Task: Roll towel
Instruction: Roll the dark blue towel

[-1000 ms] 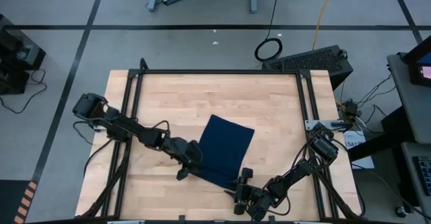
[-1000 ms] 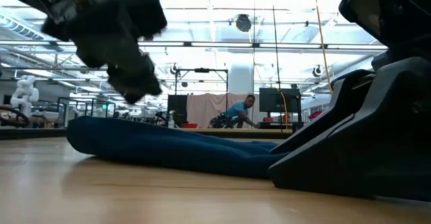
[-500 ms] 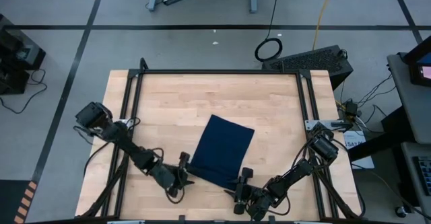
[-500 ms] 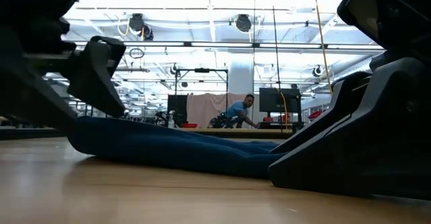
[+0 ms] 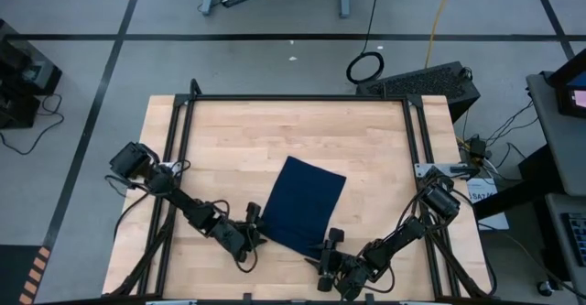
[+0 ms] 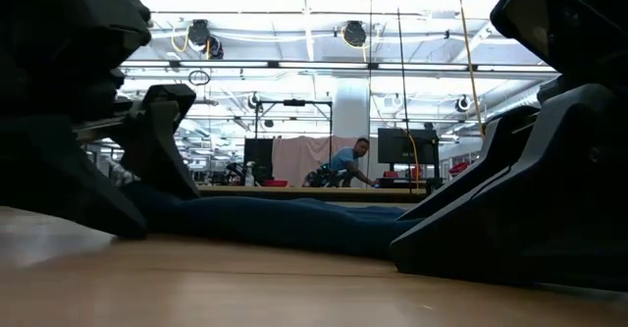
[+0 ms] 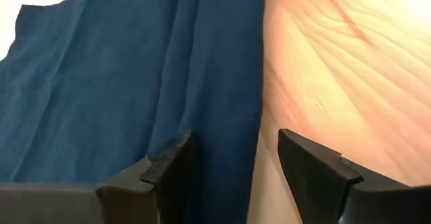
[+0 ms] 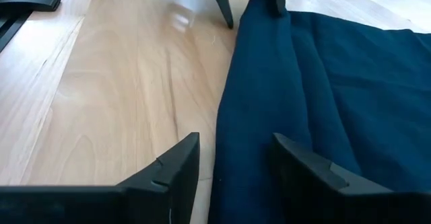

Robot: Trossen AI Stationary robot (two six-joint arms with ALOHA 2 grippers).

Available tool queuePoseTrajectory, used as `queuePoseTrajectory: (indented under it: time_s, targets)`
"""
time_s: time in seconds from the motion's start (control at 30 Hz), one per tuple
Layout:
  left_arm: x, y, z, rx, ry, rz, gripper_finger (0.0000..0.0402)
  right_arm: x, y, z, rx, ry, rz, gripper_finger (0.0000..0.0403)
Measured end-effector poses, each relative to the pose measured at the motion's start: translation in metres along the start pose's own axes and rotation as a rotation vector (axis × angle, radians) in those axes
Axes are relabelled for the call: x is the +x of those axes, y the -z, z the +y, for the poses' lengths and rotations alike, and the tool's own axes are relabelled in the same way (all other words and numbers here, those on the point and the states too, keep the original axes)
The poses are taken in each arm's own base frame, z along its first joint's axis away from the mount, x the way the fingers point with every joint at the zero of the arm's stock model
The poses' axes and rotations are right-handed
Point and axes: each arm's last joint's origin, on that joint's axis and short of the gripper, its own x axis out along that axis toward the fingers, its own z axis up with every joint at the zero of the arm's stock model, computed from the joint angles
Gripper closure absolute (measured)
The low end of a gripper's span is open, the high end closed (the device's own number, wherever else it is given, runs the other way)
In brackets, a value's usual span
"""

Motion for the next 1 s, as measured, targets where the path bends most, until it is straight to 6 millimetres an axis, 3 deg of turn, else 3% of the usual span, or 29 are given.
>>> queuePoseTrajectory:
  time_s: [0.27, 0.43, 0.67, 0.8, 1.0]
  targets:
    - [0.008, 0.002, 0.017, -0.158, 0.073, 0.022, 0.0201, 0.000, -0.001, 0.001, -0.031, -0.006, -0.007, 0.0232]
    - [0.012, 0.003, 0.028, -0.215, 0.124, 0.029, 0.0275, -0.004, -0.005, 0.003, -0.107, -0.033, -0.011, 0.0218]
    - [0.017, 0.004, 0.041, -0.300, 0.176, 0.038, 0.0384, -0.016, -0.018, 0.003, -0.165, -0.019, -0.030, 0.0153]
    - [0.018, 0.004, 0.047, -0.370, 0.251, 0.042, 0.0384, -0.029, -0.029, 0.004, -0.227, -0.008, -0.055, 0.0135]
    - [0.019, 0.004, 0.056, -0.500, 0.387, 0.062, 0.0374, -0.042, -0.022, 0.012, -0.261, -0.040, -0.057, 0.0139]
